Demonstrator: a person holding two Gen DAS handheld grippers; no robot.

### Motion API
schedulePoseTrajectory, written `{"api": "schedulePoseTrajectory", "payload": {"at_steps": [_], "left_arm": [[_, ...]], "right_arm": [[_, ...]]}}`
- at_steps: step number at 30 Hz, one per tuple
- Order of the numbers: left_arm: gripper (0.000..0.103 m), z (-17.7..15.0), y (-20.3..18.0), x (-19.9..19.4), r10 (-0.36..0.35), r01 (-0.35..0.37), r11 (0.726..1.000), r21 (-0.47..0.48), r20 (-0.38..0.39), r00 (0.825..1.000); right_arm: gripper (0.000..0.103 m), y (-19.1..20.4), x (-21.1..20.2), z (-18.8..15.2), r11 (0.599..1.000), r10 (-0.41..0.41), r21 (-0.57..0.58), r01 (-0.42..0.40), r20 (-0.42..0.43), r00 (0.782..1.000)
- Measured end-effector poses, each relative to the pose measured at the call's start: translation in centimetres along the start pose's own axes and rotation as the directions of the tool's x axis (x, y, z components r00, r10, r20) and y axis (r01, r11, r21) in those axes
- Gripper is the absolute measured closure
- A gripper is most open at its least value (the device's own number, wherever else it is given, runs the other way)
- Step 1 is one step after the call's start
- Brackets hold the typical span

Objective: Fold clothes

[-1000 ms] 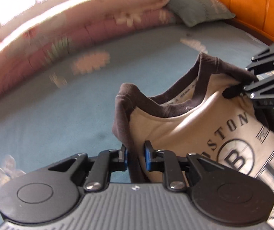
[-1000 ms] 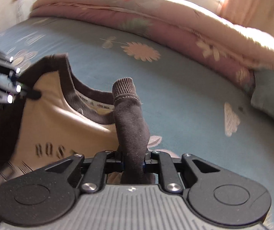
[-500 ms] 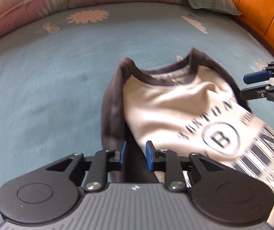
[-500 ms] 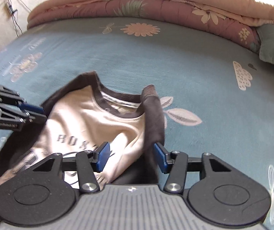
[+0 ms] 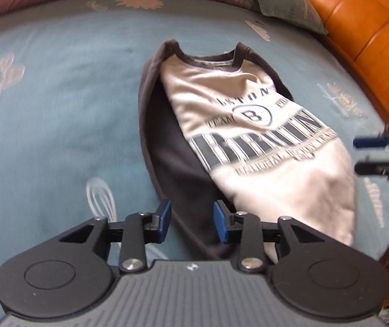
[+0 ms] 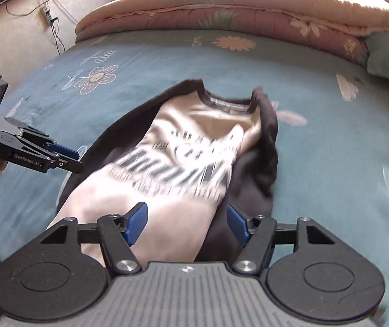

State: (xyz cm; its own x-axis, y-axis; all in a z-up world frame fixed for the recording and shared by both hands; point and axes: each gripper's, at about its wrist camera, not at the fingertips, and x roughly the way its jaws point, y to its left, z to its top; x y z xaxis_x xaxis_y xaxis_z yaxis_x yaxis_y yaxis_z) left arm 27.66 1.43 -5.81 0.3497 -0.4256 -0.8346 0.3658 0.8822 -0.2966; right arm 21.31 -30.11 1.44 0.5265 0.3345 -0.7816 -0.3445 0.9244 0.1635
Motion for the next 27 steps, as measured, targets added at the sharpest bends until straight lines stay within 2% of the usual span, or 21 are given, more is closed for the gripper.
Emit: {"api": "schedulePoseTrajectory", "payload": {"at_steps": [5, 11, 14, 17, 21, 22, 24, 27], "left_arm": [[0.067, -5.2, 0.4, -0.8, -0.096, 0.096, 0.985, -0.144, 0.009, 0.995], [0.066, -7.7, 1.3, -0.5, -0.222, 0.234, 0.918, -0.321, 0.074, 0.972], [0.065, -8.1, 1.4, -0.3, -0.243, 0.259, 0.898, -0.355, 0.089, 0.966], [0.060, -7.8, 1.7, -0.4, -0.235, 0.261, 0.888, -0.378, 0.114, 0.965], [0.057, -6.8, 2.6, 0.9, -0.209, 0.243, 0.865, -0.439, 0.125, 0.970], [0.057, -6.4, 2.6, 1.5, -0.189, 0.220, 0.869, -0.443, 0.115, 0.975], [0.057, -5.3, 1.9, 2.6, -0.124, 0.149, 0.898, -0.414, 0.087, 0.988], [0.057, -3.8, 0.4, 4.2, -0.073, 0.081, 0.930, -0.358, 0.037, 0.997]], "right_arm": [[0.033, 0.0, -1.4, -7.3, 0.995, -0.015, 0.100, 0.016, -0.006, 1.000], [0.032, 0.3, -1.5, -13.7, 0.975, -0.020, 0.222, 0.026, -0.027, 0.999], [0.031, 0.6, -1.6, -15.7, 0.959, -0.018, 0.282, 0.022, -0.017, 1.000], [0.030, 0.9, -1.4, -17.1, 0.949, -0.026, 0.312, 0.031, -0.019, 0.999], [0.027, 1.4, -1.1, -17.3, 0.954, -0.037, 0.297, 0.041, -0.020, 0.999], [0.026, 1.5, -1.1, -17.1, 0.955, -0.039, 0.293, 0.042, -0.018, 0.999], [0.026, 1.8, -1.0, -16.9, 0.957, -0.041, 0.285, 0.043, -0.013, 0.999], [0.025, 2.3, -0.8, -16.5, 0.960, -0.037, 0.276, 0.036, -0.002, 0.999]]}}
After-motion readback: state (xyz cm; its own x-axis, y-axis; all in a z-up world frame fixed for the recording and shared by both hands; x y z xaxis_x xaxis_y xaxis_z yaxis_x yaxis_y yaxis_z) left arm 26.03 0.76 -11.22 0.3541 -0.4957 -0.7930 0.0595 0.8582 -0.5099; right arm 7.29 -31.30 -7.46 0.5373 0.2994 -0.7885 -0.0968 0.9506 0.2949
